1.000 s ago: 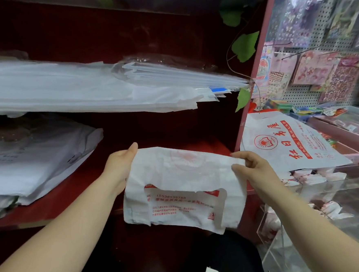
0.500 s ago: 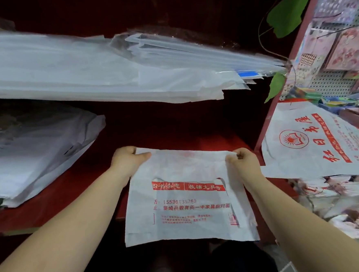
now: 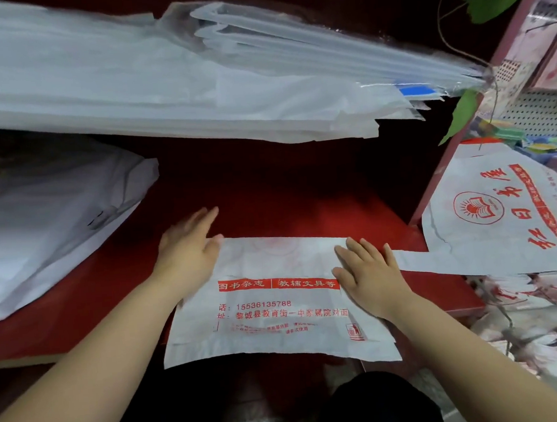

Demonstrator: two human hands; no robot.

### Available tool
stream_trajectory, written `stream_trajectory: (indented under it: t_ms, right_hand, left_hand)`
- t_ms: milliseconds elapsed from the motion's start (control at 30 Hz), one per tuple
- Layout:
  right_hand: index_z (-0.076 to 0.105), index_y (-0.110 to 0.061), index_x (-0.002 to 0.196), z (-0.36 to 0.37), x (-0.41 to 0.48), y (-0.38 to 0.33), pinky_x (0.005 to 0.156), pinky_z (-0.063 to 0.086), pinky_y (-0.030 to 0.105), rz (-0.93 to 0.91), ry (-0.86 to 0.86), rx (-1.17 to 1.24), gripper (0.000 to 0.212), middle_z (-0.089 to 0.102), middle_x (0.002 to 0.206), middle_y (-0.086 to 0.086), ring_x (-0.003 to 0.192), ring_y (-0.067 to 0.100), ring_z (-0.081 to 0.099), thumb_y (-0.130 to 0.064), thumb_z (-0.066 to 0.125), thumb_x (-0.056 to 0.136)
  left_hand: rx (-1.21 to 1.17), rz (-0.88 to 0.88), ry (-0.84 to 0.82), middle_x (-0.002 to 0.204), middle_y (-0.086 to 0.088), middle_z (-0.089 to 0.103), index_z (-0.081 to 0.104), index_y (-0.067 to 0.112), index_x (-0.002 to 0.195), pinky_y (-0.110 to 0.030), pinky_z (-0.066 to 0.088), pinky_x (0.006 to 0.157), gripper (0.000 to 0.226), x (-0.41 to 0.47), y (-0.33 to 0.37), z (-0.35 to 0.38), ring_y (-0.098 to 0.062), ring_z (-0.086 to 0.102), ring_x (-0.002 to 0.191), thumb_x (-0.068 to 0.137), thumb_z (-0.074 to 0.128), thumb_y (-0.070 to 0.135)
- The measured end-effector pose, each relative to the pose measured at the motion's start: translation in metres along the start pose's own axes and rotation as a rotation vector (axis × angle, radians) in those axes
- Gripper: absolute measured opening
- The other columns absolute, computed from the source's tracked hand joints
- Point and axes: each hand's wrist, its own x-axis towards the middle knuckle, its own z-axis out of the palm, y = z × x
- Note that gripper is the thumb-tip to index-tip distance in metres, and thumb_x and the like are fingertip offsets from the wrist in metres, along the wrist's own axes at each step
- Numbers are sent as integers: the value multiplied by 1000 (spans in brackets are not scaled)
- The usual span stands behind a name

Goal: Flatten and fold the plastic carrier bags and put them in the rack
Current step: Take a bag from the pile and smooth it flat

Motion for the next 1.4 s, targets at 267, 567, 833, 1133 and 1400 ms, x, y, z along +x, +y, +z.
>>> stream_trajectory:
  t_ms: [267,567,833,1133,1400]
  right_hand:
    - [22,-13,143,-22,8,-43,114,-4,36,-30,68,44,49,0,156,8,143,21,-2,-34,26,100]
    - [5,-12,147,1,36,-102,114,-3,37,-91,-83,141,66,-3,156,8,143,21,-5,-50,20,96]
    - [26,-10,143,-12,20,-20,114,5,37,81,-41,191,57,11,155,9,142,22,9,-44,23,98]
    - [19,-42,132,5,-68,23,110,0,15,-334,92,481,88,13,139,-29,132,-10,10,-90,31,60]
    - [59,-15,109,38,-63,18,87,43,54,-449,543,222,47,68,107,8,108,17,51,-26,67,64]
  left_hand:
    - [312,57,-253,156,-2,-7,1,22,148,-34,-6,114,54,-20,2,25,-15,-9,143,99,16,39]
    - [357,42,-266,156,-1,-9,-3,29,147,-38,-6,114,53,-21,3,24,-18,-10,143,98,14,42]
    - [346,47,-270,156,-1,-9,-2,28,147,-38,-6,114,53,-18,1,25,-17,-10,142,99,13,41]
    - [-118,324,-332,132,37,-4,9,52,125,-14,-7,109,111,-58,-25,-7,8,-2,130,27,25,101]
    - [127,519,45,107,-5,69,45,21,122,-17,27,99,68,-93,-55,2,-12,42,110,58,55,39]
